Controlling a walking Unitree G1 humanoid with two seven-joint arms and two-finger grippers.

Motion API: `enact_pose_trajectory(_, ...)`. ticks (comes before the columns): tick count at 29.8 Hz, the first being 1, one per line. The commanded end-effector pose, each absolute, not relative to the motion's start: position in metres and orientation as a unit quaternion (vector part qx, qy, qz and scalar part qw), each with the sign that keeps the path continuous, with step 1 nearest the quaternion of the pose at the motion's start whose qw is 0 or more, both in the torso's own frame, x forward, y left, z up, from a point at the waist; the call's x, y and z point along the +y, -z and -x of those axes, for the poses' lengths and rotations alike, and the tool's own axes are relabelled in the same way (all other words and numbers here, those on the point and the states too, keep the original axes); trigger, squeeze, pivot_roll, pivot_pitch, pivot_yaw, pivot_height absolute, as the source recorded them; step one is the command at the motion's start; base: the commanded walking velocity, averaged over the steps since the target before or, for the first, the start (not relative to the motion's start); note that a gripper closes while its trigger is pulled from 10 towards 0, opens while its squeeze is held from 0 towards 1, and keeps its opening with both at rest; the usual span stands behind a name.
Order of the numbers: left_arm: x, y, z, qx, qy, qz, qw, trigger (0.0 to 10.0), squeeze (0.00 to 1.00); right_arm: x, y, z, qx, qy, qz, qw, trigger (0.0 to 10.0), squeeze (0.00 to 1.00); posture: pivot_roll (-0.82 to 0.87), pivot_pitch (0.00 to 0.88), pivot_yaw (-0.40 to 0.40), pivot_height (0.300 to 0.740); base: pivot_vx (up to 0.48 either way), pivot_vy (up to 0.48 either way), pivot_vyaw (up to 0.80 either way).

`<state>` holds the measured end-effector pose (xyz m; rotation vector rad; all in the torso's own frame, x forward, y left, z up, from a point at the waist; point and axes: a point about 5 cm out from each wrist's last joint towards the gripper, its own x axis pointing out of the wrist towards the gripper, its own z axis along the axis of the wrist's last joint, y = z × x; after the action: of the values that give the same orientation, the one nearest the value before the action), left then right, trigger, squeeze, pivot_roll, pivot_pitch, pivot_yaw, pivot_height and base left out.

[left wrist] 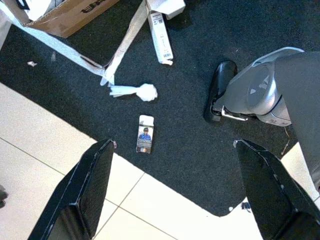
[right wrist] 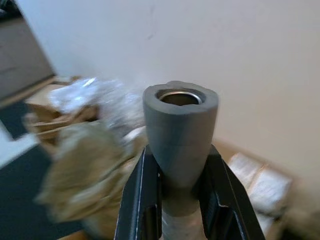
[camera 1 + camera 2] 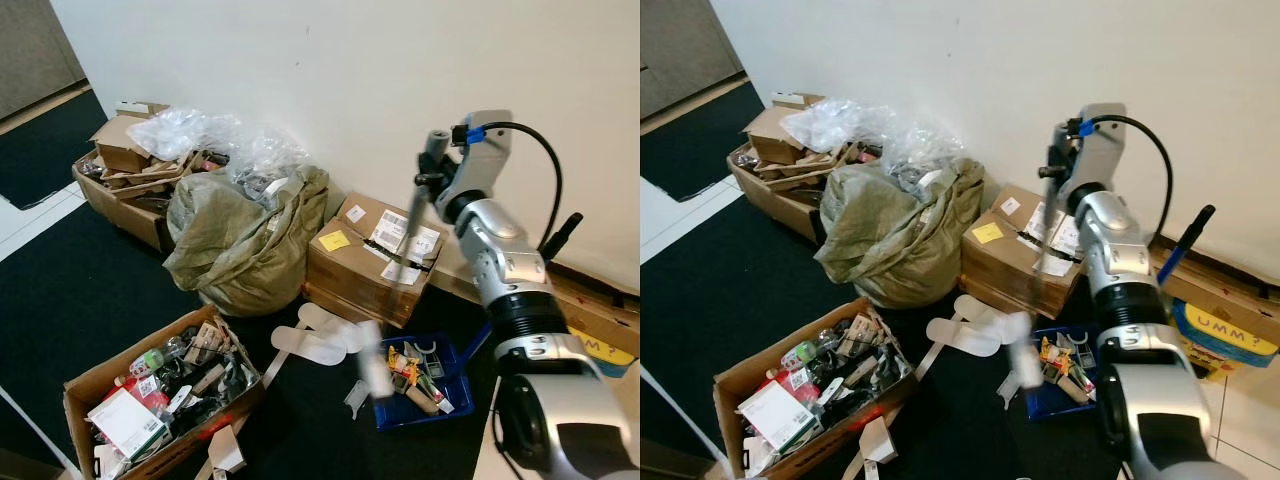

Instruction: Sweep floor

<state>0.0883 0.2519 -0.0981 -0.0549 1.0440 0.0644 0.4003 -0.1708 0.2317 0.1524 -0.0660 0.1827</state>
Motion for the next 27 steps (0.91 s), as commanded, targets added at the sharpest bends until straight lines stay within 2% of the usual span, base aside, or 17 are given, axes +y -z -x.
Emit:
enact_pose_trajectory(1,0.251,0.101,-0.078,0.514,-0.034,0.032,0.857,10.0,0.0,-0.167,-0.246,-0.401,-0.055,-0.103,-0.094,0.989,10.0,0.0,-0.03,0.149,0.01,0.74,0.0,0.0,0.0)
enact_pose_trajectory(8,0.252,0.101,-0.077,0.515,-0.034,0.032,0.856,10.0,0.0,-0.166,-0.237,-0.401,-0.035,-0.087,-0.115,0.989,10.0,0.0,-0.03,0.158,0.01,0.74,0.0,0.0,0.0)
enact_pose_trajectory(12,0.253,0.101,-0.075,0.516,-0.035,0.032,0.855,10.0,0.0,-0.152,-0.211,-0.394,-0.003,-0.083,-0.112,0.99,10.0,0.0,-0.03,0.166,0.011,0.74,0.0,0.0,0.0)
enact_pose_trajectory(15,0.254,0.101,-0.071,0.519,-0.035,0.031,0.854,10.0,0.0,-0.131,-0.174,-0.383,0.026,-0.089,-0.131,0.987,10.0,0.0,-0.02,0.186,0.017,0.74,0.0,0.0,0.0)
enact_pose_trajectory(21,0.256,0.101,-0.067,0.521,-0.036,0.029,0.852,10.0,0.0,-0.128,-0.151,-0.375,0.03,-0.079,-0.14,0.986,10.0,0.0,0.0,0.213,0.026,0.74,0.0,0.0,0.0)
enact_pose_trajectory(27,0.257,0.101,-0.066,0.522,-0.036,0.028,0.852,10.0,0.0,-0.13,-0.146,-0.373,0.03,-0.073,-0.138,0.987,10.0,0.0,0.0,0.213,0.026,0.74,0.0,0.0,0.0)
